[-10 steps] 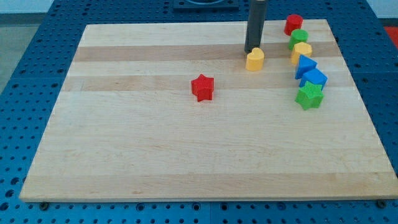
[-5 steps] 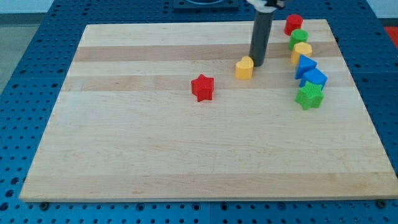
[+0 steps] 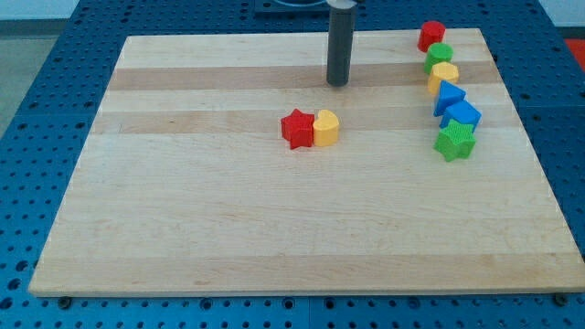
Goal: Move the yellow heart to the right of the red star
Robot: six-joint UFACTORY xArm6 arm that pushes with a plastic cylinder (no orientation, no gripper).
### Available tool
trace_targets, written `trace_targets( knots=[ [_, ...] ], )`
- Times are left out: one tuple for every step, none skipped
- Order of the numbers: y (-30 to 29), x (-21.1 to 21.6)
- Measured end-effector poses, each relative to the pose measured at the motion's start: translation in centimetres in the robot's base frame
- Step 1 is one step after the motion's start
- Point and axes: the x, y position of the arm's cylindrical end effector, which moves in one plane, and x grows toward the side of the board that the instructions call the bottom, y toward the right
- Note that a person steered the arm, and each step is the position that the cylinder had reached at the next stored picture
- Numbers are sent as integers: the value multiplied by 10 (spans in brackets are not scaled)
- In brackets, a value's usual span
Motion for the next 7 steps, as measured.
trace_targets(
  knots=[
    [11, -47],
    [22, -102],
    [32, -101],
    [49, -101],
    [49, -103],
    [45, -85],
    [40, -32]
  ],
)
